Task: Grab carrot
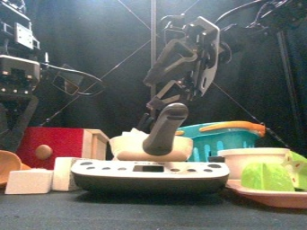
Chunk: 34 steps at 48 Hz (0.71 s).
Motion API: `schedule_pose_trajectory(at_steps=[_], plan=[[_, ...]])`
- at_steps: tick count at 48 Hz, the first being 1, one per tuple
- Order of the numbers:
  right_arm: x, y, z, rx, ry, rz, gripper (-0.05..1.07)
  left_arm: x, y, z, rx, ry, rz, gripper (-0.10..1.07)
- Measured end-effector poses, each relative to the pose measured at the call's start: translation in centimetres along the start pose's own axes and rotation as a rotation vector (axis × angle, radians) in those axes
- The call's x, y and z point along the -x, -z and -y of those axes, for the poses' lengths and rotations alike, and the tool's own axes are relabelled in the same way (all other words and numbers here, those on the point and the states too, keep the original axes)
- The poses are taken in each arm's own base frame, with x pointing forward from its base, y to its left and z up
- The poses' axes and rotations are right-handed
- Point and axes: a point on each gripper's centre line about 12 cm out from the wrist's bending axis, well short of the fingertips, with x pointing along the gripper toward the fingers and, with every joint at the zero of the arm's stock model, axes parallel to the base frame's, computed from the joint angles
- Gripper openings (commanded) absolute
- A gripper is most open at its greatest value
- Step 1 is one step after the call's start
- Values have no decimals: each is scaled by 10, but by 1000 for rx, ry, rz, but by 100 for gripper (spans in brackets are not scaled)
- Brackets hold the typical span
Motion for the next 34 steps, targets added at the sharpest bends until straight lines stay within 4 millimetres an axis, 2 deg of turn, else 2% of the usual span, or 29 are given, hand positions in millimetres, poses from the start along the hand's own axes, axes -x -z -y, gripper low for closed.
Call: schedule_pose_trajectory(at_steps=[14,27,34], plan=[[0,1,0,0,0,-1,96,-10,-1,2,0,9,-1,91],[0,0,0,0,0,0,96,-11,0,2,5,8,-6,75],[0,0,0,0,0,0,96,-9,-1,3,1,14,-3,73]])
